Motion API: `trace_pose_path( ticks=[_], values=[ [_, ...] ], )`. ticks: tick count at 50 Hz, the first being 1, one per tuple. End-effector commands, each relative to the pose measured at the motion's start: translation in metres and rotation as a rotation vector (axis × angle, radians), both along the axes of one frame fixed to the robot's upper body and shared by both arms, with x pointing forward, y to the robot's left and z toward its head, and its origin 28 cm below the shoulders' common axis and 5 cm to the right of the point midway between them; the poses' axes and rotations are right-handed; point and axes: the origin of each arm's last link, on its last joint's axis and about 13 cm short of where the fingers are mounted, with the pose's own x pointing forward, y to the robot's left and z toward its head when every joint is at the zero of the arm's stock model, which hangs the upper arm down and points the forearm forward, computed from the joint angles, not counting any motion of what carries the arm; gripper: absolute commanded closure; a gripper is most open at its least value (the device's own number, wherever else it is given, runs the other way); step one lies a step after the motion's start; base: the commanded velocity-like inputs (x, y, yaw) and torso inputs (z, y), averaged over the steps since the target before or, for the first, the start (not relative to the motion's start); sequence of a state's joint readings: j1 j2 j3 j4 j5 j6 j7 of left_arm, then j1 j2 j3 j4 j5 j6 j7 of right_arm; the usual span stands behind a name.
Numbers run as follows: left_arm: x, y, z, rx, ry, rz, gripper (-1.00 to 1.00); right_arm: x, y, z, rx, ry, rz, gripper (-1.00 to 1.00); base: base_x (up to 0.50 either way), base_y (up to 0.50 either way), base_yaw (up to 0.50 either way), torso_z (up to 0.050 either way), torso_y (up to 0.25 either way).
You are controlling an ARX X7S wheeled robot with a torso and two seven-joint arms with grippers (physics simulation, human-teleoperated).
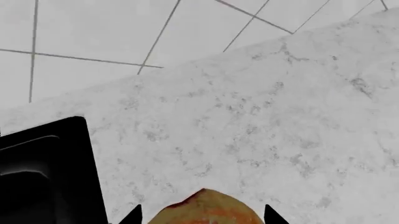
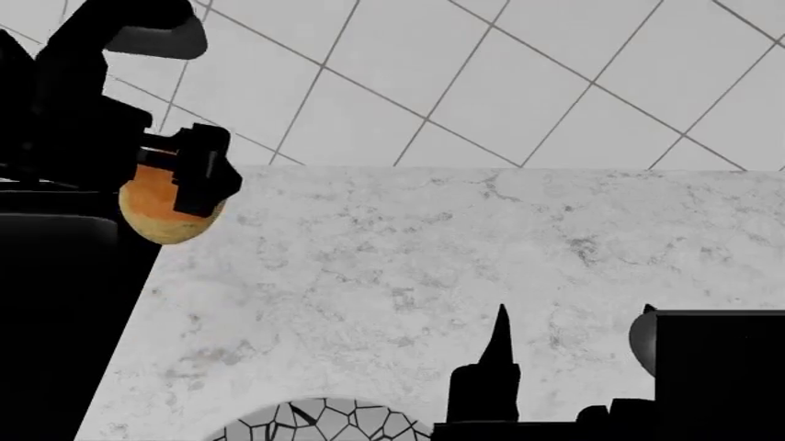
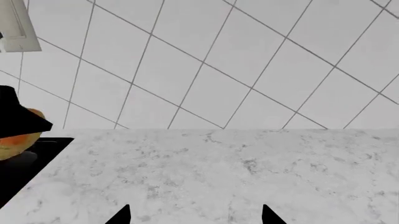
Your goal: Place the pastries on the plates.
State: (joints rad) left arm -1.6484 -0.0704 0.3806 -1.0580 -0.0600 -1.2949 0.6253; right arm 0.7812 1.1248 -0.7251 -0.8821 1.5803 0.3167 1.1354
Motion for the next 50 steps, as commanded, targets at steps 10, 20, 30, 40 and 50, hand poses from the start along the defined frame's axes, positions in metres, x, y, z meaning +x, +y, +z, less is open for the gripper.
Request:
trace_pose_path(
  ticks=[10,20,30,40,50],
  values=[
    [-0.093,0.009,0.035,-0.177,-0.385,0.029,1.00,-0.004,0.000,0.020,-0.013,-0.159,-0.019,-1.00,0.00,0.00,0.00,0.000,0.000],
    [-0.130,0.010,0.020,-0.211,-0.476,0.066,1.00,-0.004,0.000,0.027,-0.005,-0.209,-0.035,-1.00,-0.05,0.00,0.00,0.000,0.000],
    [-0.146,0.015,0.007,-0.183,-0.552,0.129,1.00,-0.005,-0.003,0.028,0.005,-0.231,-0.042,-1.00,-0.41,0.11,0.00,0.000,0.000],
    [-0.146,0.018,0.003,-0.185,-0.604,0.168,1.00,-0.004,-0.003,0.030,-0.038,-0.267,-0.063,-1.00,-0.12,0.35,0.00,0.000,-0.001],
    [-0.147,0.019,0.000,-0.168,-0.630,0.190,1.00,-0.003,-0.002,0.029,-0.050,-0.273,-0.061,-1.00,0.00,0.50,0.00,0.000,0.000]
  ],
)
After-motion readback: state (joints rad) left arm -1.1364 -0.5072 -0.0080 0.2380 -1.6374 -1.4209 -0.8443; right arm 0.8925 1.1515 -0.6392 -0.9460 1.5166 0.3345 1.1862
